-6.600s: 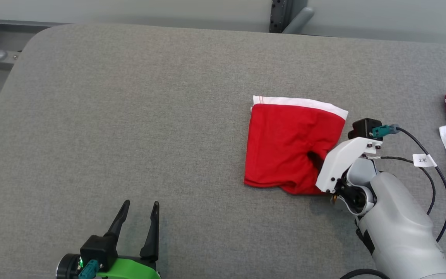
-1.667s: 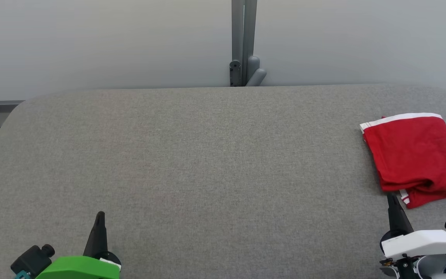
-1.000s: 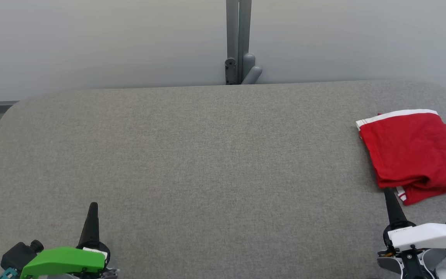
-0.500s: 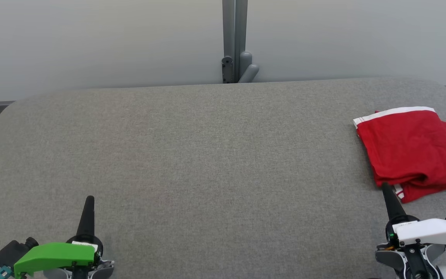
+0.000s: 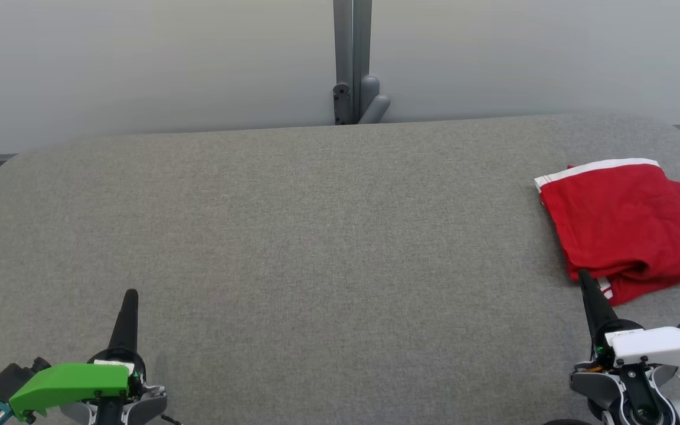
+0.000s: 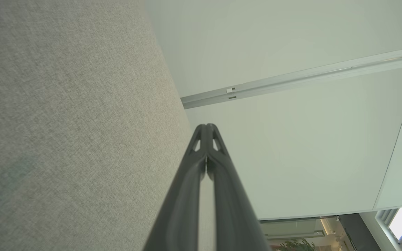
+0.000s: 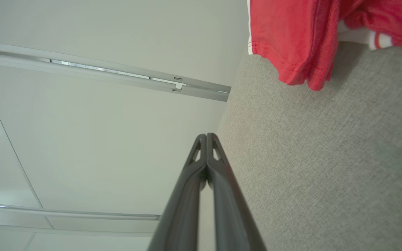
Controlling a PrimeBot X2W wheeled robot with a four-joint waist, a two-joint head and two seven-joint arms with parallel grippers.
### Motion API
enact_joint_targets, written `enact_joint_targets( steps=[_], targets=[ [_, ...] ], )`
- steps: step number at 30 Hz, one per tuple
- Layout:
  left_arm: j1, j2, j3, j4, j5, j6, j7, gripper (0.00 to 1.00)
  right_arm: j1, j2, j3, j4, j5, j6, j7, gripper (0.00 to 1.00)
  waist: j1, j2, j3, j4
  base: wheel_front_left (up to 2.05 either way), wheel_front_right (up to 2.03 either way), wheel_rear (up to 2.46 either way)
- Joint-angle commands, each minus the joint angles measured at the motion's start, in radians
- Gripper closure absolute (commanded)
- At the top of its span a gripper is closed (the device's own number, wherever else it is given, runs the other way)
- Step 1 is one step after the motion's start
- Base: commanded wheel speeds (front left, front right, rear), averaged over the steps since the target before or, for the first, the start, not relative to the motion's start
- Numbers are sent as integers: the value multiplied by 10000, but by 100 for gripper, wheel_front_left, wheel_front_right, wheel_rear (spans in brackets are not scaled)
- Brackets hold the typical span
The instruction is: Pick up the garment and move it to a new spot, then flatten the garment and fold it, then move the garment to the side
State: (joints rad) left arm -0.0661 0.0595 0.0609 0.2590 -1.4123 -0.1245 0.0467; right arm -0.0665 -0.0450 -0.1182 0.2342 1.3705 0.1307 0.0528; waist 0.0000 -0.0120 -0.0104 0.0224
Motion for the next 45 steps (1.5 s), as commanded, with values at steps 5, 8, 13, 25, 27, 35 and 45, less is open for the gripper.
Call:
enact_joint_targets(
  steps=[5, 8, 13, 25, 27, 35, 45],
  targets=[
    [-262, 81, 99, -103, -498, -87, 144, 100, -175, -61, 12, -51, 556, 2, 154, 100, 0, 96, 22, -37, 0, 0, 0],
    [-310, 77, 144, -110, -740, -77, 215, 100, -212, -64, 17, -47, 820, 2, 204, 100, 0, 99, 36, -60, 0, 0, 0],
    [-356, 71, 206, -122, -1079, -78, 312, 100, -245, -68, 24, -40, 1225, 2, 305, 100, 0, 103, 58, -98, 0, 0, 0],
    [-492, 57, 345, -143, -1977, -86, 565, 100, -344, -73, 42, -20, 2223, 1, 541, 100, 0, 116, 116, -196, 0, 0, 0],
    [-514, 54, 372, -148, -2072, -87, 602, 100, -366, -75, 44, -18, 2369, 0, 570, 100, 0, 118, 124, -210, 0, 0, 0],
    [-496, 40, 404, -144, -2143, -88, 646, 100, -362, -75, 46, -15, 2466, 0, 592, 100, 0, 120, 133, -224, 0, 0, 0],
    [-499, 23, 426, -143, -2114, -88, 643, 100, -363, -75, 45, -15, 2467, 0, 591, 100, 0, 120, 133, -224, 0, 0, 0]
  ],
)
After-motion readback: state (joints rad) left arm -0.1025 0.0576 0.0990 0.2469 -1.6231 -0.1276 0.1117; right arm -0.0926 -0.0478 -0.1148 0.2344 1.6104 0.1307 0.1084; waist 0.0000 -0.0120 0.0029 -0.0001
